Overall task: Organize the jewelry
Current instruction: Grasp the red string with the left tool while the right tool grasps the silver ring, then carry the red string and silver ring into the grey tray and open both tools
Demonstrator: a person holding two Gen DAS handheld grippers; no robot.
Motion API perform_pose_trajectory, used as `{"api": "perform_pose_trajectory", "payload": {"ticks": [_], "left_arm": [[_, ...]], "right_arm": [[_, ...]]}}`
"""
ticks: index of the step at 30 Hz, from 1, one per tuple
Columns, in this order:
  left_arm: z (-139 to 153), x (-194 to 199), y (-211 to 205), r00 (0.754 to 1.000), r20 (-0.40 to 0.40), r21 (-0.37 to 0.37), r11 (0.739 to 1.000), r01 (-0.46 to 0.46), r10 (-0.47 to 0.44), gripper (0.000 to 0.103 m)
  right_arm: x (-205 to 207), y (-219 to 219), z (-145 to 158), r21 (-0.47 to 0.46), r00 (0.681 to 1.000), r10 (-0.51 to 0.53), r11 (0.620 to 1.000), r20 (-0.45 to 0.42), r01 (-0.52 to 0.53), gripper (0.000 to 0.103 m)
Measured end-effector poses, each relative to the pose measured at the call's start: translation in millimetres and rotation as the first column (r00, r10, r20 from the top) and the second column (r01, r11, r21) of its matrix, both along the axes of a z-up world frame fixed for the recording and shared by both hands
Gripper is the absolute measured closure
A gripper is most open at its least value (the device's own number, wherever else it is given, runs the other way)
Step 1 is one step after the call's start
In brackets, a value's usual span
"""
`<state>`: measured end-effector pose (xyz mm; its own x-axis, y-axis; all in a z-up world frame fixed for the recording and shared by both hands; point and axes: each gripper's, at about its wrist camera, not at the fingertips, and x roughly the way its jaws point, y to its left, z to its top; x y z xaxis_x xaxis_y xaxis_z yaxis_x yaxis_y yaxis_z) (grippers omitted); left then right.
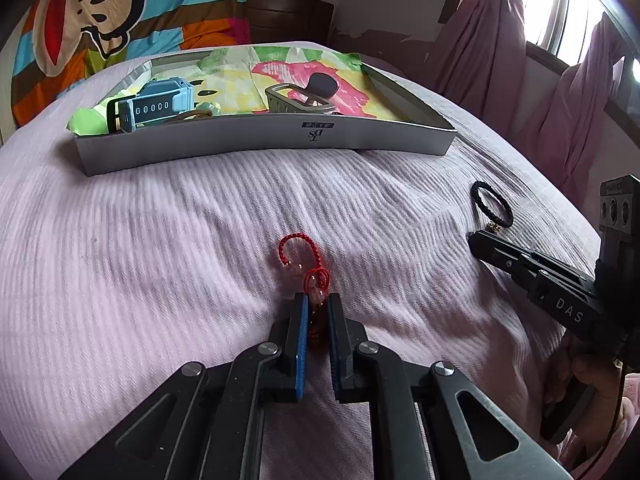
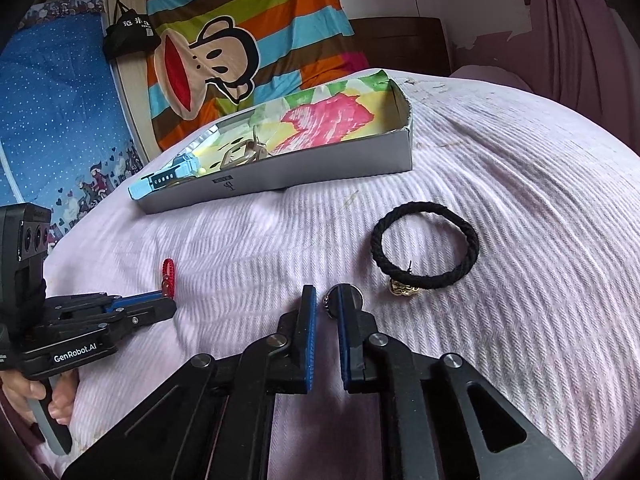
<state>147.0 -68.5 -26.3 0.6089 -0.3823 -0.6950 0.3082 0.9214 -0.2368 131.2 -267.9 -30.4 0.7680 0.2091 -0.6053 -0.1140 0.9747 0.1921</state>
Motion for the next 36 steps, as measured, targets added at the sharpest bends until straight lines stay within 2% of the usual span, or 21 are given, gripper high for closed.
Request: {"api": "perform_pose_trajectory", "payload": {"ticks": [2,9,36], "left_arm": [[0.5,-1.2,0.0,1.0,0.007,-0.001,1.0,0.003,-0.003,0.096],[1.9,-2.1,0.2,1.0,0.015,-0.001,1.0,0.0,0.0,0.096],[6.5,-8.0,6.1,0.998,0.055,-0.041,0.999,0.001,0.002,0.097]], "right_arm": [[-0.7,1.6,-0.2,0.002,1.0,0.011,1.0,0.004,-0.011,0.097],[-3.3,9.8,0.9,-0.016,0.999,0.048,0.999,0.02,-0.048,0.097],[-20.2,5.9,9.7,-0.005,0.994,0.074,0.997,0.084,-0.074,0.1]]}}
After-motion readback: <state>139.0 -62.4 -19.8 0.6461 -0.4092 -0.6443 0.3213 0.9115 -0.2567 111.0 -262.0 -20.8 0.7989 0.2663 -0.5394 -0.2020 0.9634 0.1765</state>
